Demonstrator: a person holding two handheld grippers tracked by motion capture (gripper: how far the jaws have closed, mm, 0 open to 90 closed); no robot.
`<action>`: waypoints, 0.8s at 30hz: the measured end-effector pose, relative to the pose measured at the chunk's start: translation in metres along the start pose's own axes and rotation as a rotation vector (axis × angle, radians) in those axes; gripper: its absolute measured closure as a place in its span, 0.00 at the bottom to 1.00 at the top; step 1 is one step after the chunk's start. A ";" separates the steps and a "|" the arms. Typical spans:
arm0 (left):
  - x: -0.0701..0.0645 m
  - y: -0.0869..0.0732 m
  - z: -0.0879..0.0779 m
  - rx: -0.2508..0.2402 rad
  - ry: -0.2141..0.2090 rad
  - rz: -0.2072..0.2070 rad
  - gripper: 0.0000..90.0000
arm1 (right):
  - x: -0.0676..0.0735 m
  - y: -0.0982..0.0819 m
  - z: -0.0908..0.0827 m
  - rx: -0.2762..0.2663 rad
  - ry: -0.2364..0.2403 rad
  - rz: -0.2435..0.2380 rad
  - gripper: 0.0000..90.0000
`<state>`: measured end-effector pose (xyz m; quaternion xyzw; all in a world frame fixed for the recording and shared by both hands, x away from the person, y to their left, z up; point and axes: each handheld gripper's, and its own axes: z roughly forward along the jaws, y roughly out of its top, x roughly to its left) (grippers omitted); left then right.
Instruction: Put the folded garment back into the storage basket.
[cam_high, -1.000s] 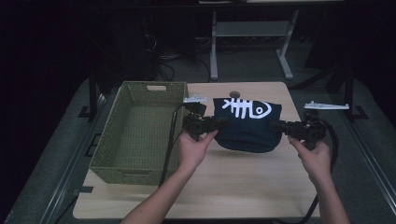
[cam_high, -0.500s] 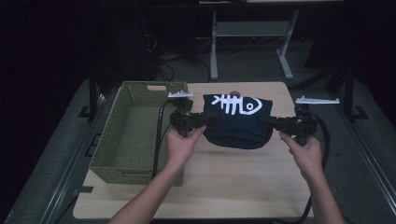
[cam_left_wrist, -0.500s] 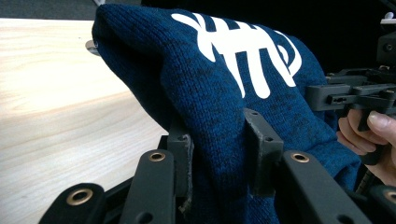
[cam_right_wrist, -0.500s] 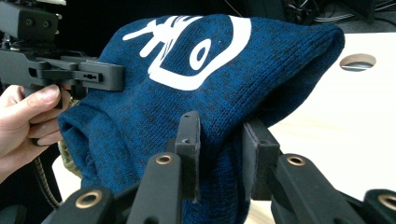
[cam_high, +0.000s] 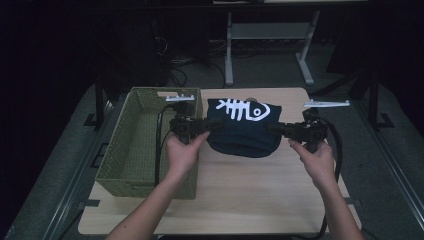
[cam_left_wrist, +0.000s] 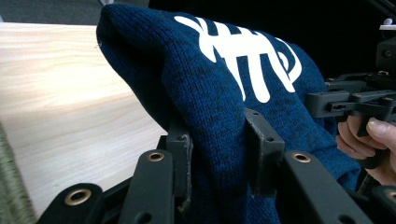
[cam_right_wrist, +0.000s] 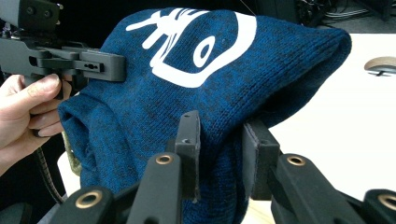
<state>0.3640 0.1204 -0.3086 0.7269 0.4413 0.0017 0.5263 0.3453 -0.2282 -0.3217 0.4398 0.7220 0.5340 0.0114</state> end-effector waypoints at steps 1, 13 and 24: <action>0.001 0.000 -0.002 -0.002 0.000 -0.005 0.74 | 0.001 0.001 0.001 0.000 0.005 -0.004 0.79; 0.018 0.002 -0.026 -0.041 0.012 -0.043 0.72 | 0.018 0.013 0.021 0.006 0.037 -0.016 0.79; 0.030 0.002 -0.045 -0.060 0.028 -0.061 0.72 | 0.032 0.022 0.040 0.018 0.054 -0.036 0.79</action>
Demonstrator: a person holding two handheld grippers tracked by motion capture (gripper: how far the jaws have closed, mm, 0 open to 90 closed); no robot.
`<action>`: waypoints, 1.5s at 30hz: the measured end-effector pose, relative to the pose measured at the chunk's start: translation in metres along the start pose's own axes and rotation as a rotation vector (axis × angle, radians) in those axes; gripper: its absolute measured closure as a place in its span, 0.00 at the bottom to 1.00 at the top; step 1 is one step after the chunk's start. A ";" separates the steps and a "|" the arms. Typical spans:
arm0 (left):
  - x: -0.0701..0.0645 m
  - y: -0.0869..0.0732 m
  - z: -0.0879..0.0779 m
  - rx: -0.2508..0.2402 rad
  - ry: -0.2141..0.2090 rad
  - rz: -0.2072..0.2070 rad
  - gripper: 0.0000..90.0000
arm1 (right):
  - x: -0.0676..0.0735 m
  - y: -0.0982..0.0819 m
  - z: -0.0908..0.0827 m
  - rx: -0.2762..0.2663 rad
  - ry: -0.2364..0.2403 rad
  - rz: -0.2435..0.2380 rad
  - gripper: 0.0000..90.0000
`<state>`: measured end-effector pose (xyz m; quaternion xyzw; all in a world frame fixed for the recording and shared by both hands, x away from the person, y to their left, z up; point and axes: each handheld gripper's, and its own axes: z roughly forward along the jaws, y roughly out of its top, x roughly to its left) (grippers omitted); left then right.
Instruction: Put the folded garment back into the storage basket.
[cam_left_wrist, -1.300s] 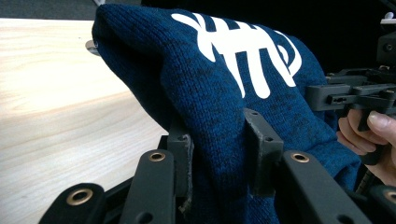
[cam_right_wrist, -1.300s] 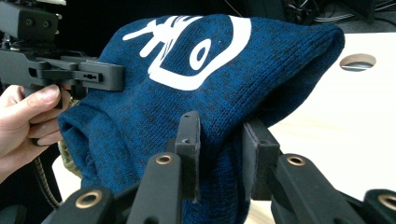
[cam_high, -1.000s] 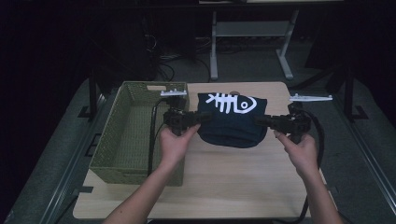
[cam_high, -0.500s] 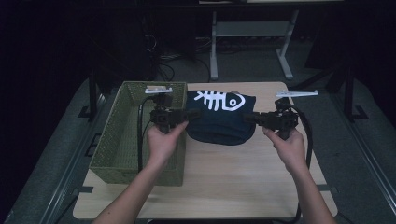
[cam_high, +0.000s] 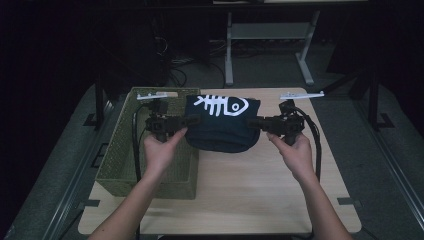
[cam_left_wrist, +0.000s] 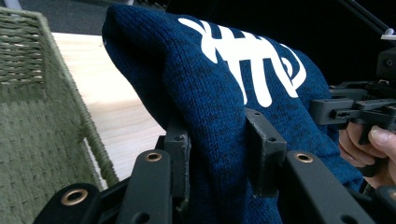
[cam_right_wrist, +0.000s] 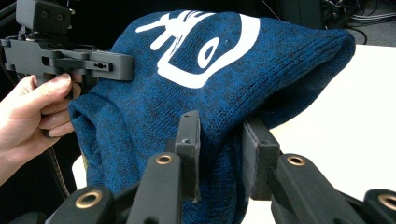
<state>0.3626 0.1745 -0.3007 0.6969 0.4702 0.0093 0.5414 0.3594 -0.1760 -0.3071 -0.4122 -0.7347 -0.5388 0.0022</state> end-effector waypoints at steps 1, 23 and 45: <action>0.001 0.000 -0.001 -0.005 0.002 -0.005 0.72 | 0.001 0.001 0.001 -0.001 0.002 0.001 0.78; 0.025 0.003 -0.038 -0.038 0.040 -0.034 0.72 | 0.022 0.017 0.039 0.011 0.037 -0.029 0.78; 0.047 0.001 -0.068 -0.073 0.075 -0.059 0.71 | 0.039 0.027 0.075 0.028 0.072 -0.040 0.78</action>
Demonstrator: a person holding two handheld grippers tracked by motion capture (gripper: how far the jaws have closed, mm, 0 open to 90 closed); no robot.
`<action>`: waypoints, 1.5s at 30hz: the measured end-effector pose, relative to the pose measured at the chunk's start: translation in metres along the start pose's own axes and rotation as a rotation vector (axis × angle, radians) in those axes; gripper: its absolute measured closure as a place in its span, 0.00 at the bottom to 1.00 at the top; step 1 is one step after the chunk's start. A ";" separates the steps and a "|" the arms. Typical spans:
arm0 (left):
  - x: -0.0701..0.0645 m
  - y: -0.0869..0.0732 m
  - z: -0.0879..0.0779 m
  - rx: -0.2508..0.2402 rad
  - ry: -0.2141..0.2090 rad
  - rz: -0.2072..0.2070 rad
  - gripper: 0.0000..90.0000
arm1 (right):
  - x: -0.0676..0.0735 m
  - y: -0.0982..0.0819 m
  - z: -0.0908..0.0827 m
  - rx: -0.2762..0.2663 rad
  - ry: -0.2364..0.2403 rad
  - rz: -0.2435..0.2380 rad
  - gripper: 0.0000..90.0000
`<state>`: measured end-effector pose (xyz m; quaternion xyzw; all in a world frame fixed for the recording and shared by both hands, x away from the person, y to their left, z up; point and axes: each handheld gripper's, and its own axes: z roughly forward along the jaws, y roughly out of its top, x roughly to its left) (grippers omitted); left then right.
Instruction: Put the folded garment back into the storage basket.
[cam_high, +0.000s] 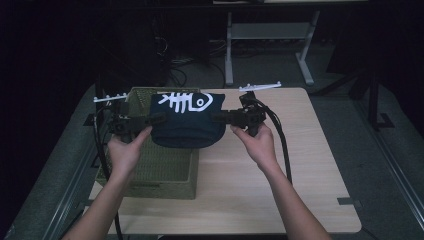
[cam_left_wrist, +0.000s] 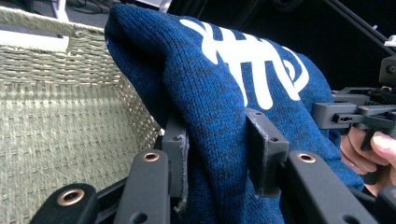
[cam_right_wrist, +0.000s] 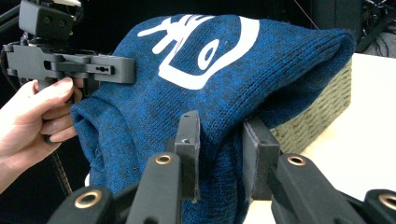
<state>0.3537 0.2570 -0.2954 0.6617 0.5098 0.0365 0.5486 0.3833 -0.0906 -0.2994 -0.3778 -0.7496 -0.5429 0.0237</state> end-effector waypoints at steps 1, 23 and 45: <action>0.001 0.000 -0.001 -0.006 -0.002 -0.007 0.71 | 0.000 0.000 0.002 -0.001 0.000 -0.001 0.78; 0.038 -0.001 -0.030 -0.024 0.063 -0.053 0.71 | 0.013 0.009 0.049 0.004 0.051 0.020 0.78; 0.076 -0.010 -0.051 -0.006 0.143 -0.107 0.71 | 0.020 0.003 0.104 0.036 0.070 0.049 0.78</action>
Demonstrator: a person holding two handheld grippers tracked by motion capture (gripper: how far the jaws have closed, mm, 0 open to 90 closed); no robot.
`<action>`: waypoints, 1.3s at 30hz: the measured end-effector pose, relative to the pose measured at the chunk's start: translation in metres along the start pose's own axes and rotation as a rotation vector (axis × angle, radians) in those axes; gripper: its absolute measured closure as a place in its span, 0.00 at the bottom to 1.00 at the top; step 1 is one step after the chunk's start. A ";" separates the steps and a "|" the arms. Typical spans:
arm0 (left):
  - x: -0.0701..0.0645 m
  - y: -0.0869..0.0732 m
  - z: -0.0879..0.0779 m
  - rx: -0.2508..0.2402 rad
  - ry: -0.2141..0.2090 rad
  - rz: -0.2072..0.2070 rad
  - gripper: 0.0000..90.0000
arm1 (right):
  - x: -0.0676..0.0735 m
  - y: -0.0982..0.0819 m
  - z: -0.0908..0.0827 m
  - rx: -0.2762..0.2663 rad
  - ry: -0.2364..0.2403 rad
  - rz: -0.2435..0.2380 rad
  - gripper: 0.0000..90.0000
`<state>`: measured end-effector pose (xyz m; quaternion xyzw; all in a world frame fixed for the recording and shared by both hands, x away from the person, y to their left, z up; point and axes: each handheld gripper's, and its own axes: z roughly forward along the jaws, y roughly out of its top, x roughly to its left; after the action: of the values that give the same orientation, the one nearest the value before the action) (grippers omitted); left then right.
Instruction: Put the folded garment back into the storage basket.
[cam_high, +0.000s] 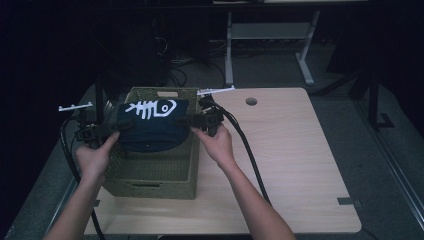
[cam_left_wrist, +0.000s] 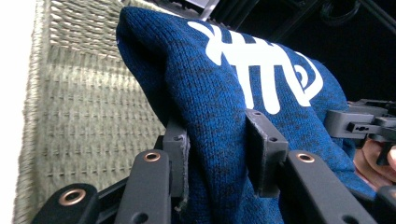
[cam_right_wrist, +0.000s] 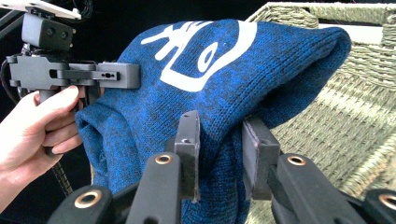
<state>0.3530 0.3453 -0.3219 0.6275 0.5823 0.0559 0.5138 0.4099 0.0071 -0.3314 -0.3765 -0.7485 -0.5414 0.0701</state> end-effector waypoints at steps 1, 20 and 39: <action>0.001 0.000 0.000 0.002 0.003 -0.001 0.71 | 0.000 -0.001 0.002 0.002 0.000 0.003 0.78; 0.026 -0.007 0.010 0.084 0.058 -0.025 0.70 | -0.006 -0.016 0.030 0.038 -0.021 0.033 0.78; 0.026 -0.014 0.023 0.157 0.111 0.001 0.69 | -0.013 -0.030 0.034 0.079 -0.072 0.022 0.76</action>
<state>0.3675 0.3496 -0.3565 0.6622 0.6120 0.0451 0.4301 0.4106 0.0262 -0.3744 -0.4010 -0.7669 -0.4969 0.0641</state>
